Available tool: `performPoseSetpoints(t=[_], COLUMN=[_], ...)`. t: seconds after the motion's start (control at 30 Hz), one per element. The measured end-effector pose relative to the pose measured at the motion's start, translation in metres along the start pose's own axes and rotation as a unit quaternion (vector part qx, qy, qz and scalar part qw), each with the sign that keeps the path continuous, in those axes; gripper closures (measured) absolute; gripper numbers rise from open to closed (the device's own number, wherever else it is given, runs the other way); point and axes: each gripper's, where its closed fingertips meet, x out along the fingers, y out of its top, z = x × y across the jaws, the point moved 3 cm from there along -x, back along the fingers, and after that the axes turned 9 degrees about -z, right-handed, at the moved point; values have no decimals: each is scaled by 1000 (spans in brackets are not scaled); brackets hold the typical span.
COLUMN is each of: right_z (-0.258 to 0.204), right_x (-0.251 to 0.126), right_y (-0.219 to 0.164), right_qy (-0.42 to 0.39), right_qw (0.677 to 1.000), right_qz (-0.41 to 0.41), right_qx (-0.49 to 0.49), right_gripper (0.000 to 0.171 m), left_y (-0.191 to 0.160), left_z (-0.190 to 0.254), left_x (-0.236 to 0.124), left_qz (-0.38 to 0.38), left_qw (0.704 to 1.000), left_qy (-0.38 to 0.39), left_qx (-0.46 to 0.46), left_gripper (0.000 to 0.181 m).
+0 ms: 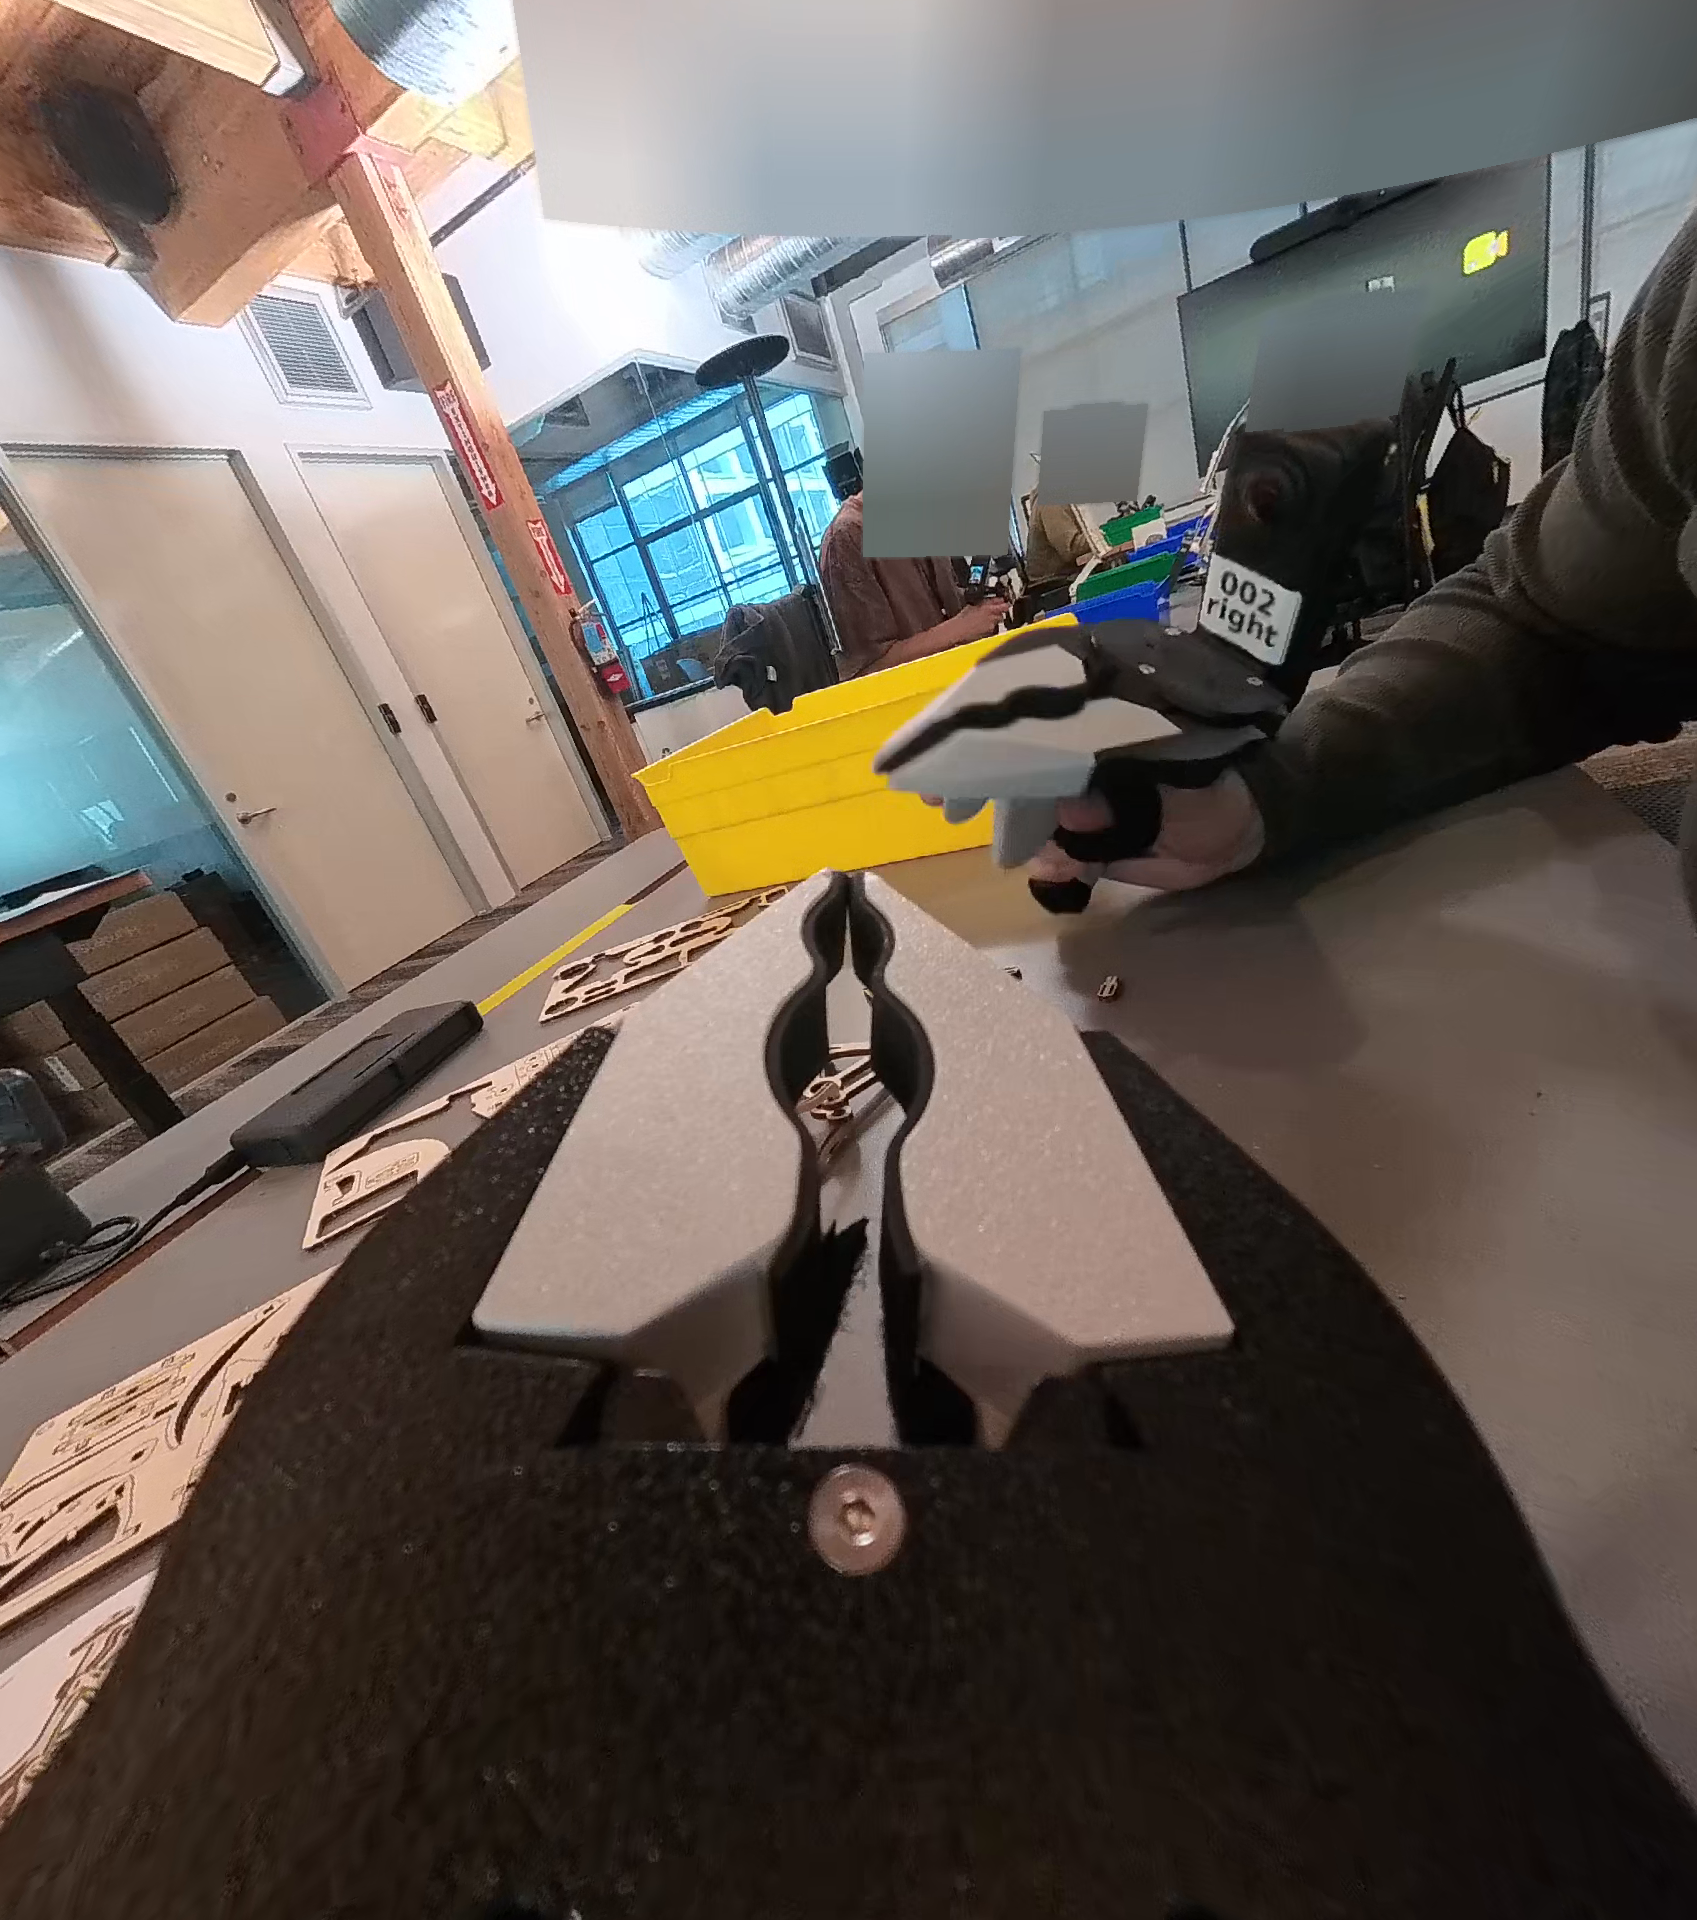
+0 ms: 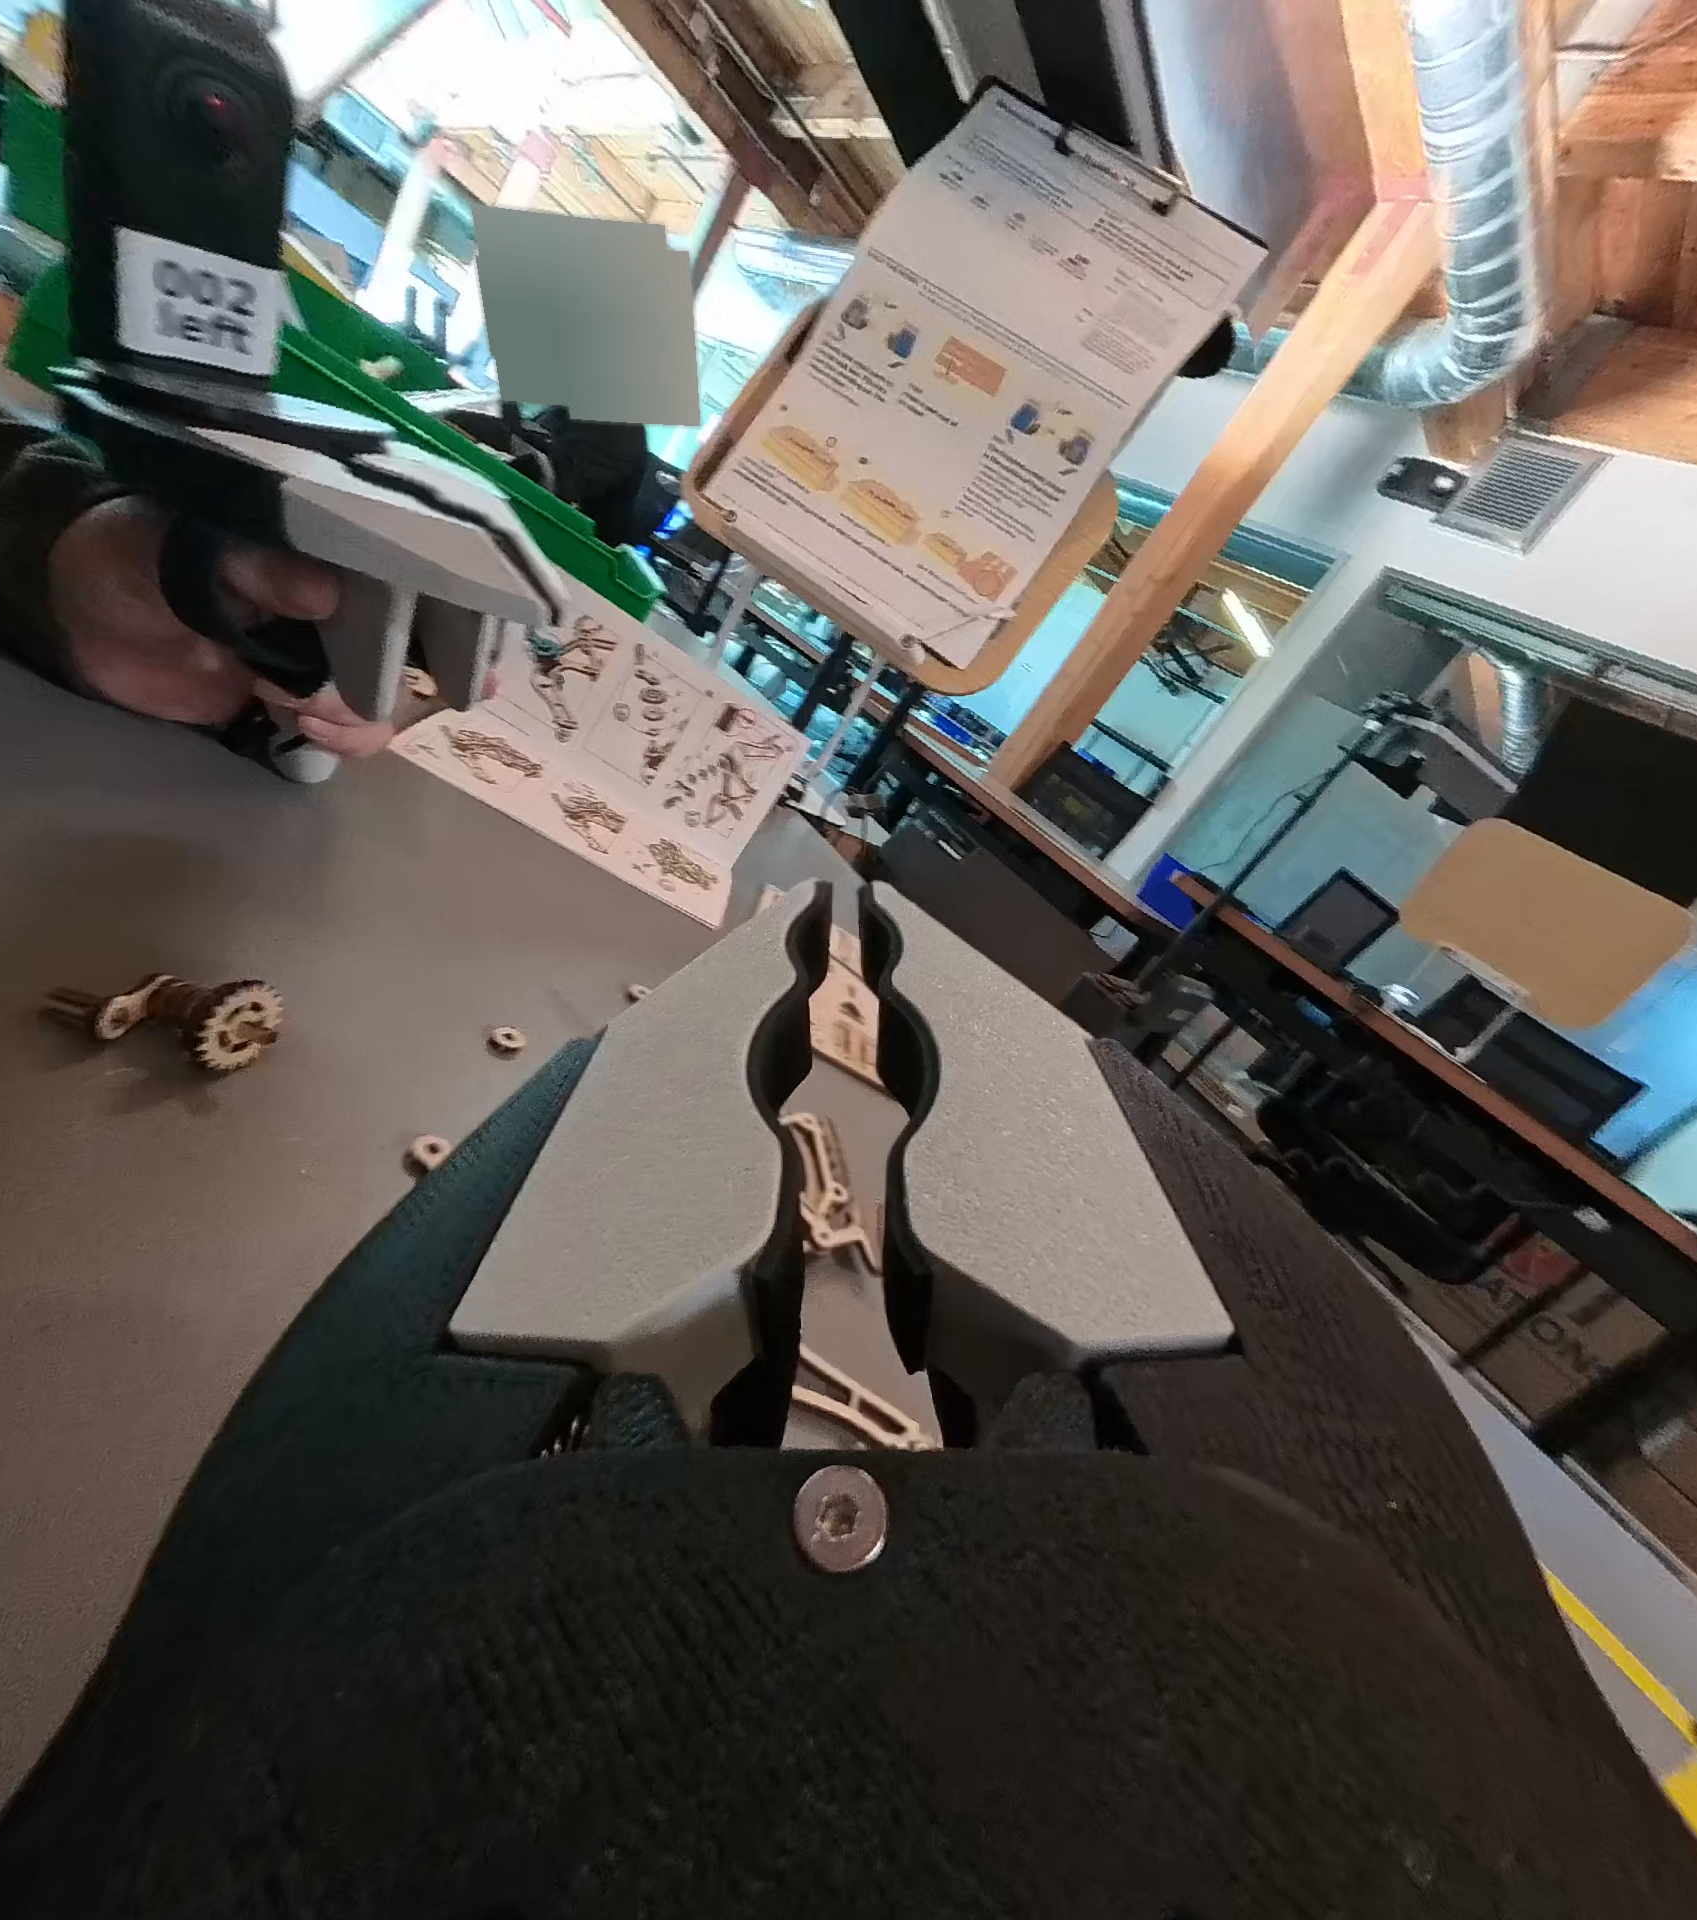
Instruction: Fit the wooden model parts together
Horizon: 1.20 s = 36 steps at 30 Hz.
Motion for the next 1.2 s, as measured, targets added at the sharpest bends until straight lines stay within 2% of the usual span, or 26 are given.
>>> performPoseSetpoints(t=[0.13,0.2,0.27,0.33,0.37,0.43,0.5,0.57,0.7,0.97,1.1,1.2], right_z=[37,54,58,48,42,27,19,13,-1,-10,-8,-9], right_x=[-6,-10,-11,-12,-13,-22,-30,-36,-48,-43,-42,-41], right_y=[-7,-14,-21,-31,-40,-64,-79,-79,-88,-92,-94,-94], right_qy=[-83,-98,-62,18,57,126,146,169,193,189,179,182], right_qw=[995,992,989,981,968,922,881,863,829,824,826,829], right_qz=[-42,-78,-126,-183,-230,-339,-403,-419,-478,-487,-489,-485], right_qx=[22,31,45,68,85,138,199,226,217,219,214,211], right_gripper=[168,168,167,167,166,162,160,160,155,154,165,166], left_y=[0,-1,0,-1,-1,-1,-1,-1,-1,-1,-1,-1], left_z=[0,0,0,0,0,0,0,0,0,1,1,1], left_x=[0,1,1,1,1,2,2,2,3,3,3,3], left_qz=[-1,-1,-1,-2,-2,-2,-3,-3,-4,-4,-5,-5], left_qw=[1000,1000,1000,1000,1000,1000,1000,1000,1000,1000,1000,1000], left_qy=[0,0,0,0,0,0,0,1,0,0,0,-1], left_qx=[-1,-1,0,0,1,2,2,3,4,7,7,7], left_gripper=[181,181,181,181,181,181,181,181,181,181,181,181])
